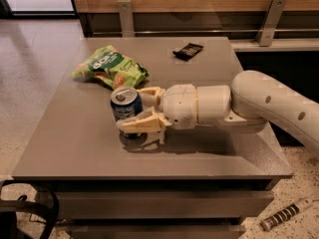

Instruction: Knock pepsi can over

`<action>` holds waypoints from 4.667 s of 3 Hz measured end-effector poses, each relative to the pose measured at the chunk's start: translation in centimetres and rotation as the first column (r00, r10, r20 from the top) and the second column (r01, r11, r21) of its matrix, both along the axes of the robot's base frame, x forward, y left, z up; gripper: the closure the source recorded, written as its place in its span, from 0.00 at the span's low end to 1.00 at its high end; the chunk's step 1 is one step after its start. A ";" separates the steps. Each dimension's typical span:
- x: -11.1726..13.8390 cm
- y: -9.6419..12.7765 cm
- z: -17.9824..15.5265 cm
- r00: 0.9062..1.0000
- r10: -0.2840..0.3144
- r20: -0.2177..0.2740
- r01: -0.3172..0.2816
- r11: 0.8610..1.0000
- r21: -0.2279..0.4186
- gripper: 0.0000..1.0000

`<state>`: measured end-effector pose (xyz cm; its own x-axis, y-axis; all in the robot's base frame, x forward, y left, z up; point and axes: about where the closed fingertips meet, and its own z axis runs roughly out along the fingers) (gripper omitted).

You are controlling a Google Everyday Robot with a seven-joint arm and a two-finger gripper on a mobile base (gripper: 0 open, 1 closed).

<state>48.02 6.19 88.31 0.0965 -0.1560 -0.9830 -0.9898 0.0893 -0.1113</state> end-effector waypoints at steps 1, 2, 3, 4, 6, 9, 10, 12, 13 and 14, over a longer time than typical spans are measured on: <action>0.4 -1.3 1.4 0.998 -0.060 0.017 0.062 0.990 -0.129 1.00; 0.9 -2.3 2.8 0.990 -0.131 0.042 0.138 0.949 -0.283 1.00; 1.3 -3.0 3.4 0.980 -0.185 0.069 0.197 0.882 -0.428 1.00; 1.7 -3.3 3.3 0.969 -0.229 0.091 0.241 0.806 -0.540 1.00; 2.5 -3.6 1.4 0.952 -0.282 0.122 0.284 0.654 -0.701 1.00; 4.7 -2.9 -2.7 0.959 -0.269 0.088 0.212 0.477 -0.853 1.00; 5.0 -2.7 -4.0 0.962 -0.263 0.072 0.190 0.458 -0.868 1.00; 5.4 -2.4 -5.9 0.960 -0.274 0.056 0.167 0.402 -0.900 0.85; 5.4 -2.3 -6.0 0.961 -0.272 0.056 0.165 0.401 -0.901 0.52; 5.3 -2.3 -6.0 0.961 -0.271 0.055 0.164 0.400 -0.902 0.23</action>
Offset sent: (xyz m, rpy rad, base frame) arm 0.0181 -0.0483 0.0430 -0.5343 -0.0177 -0.2588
